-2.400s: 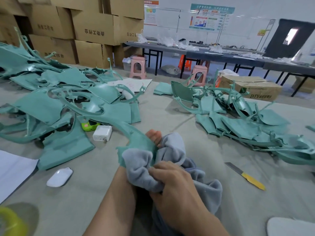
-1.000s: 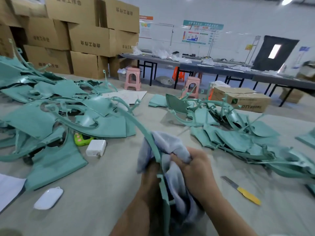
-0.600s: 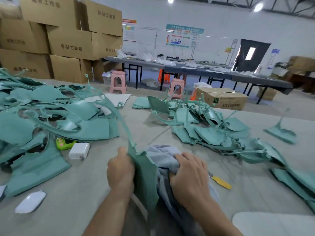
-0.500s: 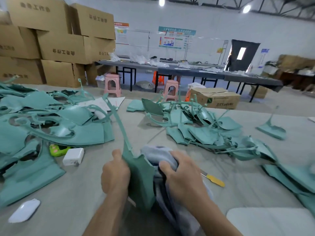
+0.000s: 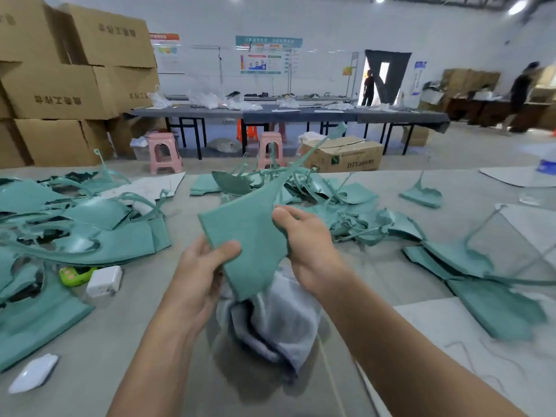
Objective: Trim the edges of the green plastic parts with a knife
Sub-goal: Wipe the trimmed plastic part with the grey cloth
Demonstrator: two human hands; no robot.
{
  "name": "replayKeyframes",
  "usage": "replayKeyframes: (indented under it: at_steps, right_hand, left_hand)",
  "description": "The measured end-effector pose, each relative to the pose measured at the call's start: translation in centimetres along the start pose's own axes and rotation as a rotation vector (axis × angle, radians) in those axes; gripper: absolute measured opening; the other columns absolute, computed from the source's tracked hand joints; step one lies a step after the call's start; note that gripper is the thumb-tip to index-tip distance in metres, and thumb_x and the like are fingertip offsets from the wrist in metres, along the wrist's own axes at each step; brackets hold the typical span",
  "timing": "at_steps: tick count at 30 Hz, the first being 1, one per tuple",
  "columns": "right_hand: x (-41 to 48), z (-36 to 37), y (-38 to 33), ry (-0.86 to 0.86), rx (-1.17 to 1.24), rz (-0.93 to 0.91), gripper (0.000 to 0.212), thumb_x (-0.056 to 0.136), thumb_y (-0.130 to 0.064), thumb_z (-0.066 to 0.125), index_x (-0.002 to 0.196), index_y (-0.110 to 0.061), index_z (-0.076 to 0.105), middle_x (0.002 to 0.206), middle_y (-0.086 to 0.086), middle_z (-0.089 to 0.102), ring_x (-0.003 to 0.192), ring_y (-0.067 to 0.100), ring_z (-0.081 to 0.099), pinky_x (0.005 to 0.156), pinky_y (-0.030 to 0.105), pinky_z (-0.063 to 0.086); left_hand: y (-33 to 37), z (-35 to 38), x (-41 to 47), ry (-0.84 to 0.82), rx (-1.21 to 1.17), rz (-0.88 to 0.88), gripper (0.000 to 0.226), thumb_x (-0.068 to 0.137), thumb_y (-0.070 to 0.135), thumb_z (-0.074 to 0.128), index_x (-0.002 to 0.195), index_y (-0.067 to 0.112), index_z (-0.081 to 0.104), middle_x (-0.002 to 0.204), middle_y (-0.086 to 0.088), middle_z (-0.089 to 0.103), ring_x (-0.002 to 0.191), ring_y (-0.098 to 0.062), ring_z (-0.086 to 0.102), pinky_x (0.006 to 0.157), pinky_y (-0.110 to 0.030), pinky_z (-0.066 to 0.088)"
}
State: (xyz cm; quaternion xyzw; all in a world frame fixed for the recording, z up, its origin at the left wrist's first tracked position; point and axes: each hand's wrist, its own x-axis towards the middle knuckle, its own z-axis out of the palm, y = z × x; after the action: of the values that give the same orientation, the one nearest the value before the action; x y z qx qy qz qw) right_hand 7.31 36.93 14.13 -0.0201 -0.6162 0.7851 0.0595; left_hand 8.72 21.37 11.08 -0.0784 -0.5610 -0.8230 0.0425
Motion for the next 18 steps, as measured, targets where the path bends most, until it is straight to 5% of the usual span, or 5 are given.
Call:
replayKeyframes:
  at_steps: [4,7,11,14,18]
  right_hand:
    - [-2.1,-3.7,-1.2,0.153,-0.192,-0.014,0.008,0.089,-0.012,0.072,0.094,-0.014,0.078,0.092,0.008,0.079,0.082,0.02,0.07,0.074,0.032,0.056]
    - [-5.0,-6.2,-1.4,0.139,-0.183,-0.032,0.024,0.095,-0.03,0.069,0.118,-0.021,0.073,0.104,-0.003,0.077,0.102,0.019,0.071,0.081,0.028,0.059]
    - [-9.6,-9.0,-2.6,0.028,0.303,-0.008,0.036,0.103,-0.035,0.055,0.12,-0.007,0.07,0.11,0.008,0.076,0.11,0.023,0.07,0.087,0.032,0.059]
    - [-14.0,-13.9,-3.2,0.046,0.481,-0.025,0.056,0.093,-0.042,0.061,0.13,0.0,0.065,0.129,0.02,0.068,0.123,0.031,0.065,0.104,0.043,0.051]
    - [-20.8,-19.9,-2.4,0.184,0.345,-0.096,0.04,0.083,0.004,0.059,0.122,0.0,0.067,0.123,0.023,0.071,0.11,0.033,0.07,0.093,0.038,0.06]
  left_hand:
    - [0.8,5.0,-1.0,0.182,0.162,0.02,0.023,0.083,-0.007,0.065,0.086,0.012,0.077,0.085,-0.002,0.079,0.081,-0.03,0.075,0.067,-0.036,0.062]
    - [1.1,8.4,-3.0,0.299,0.615,0.373,0.027,0.086,0.0,0.06,0.101,0.018,0.073,0.072,0.021,0.069,0.075,-0.001,0.067,0.06,-0.004,0.046]
    - [-0.4,13.4,-7.8,-0.217,0.87,0.403,0.08,0.085,0.002,0.061,0.153,0.036,0.038,0.113,0.015,0.066,0.093,0.013,0.057,0.082,0.002,0.041]
    - [-1.1,15.2,-9.7,-0.659,0.873,0.356,0.084,0.076,0.013,0.063,0.15,0.046,0.04,0.155,0.03,0.034,0.141,0.018,0.024,0.119,-0.017,0.024]
    - [-1.8,17.9,-11.8,-0.732,0.61,0.259,0.058,0.077,0.021,0.067,0.127,0.051,0.064,0.135,0.041,0.051,0.129,0.018,0.043,0.106,-0.009,0.038]
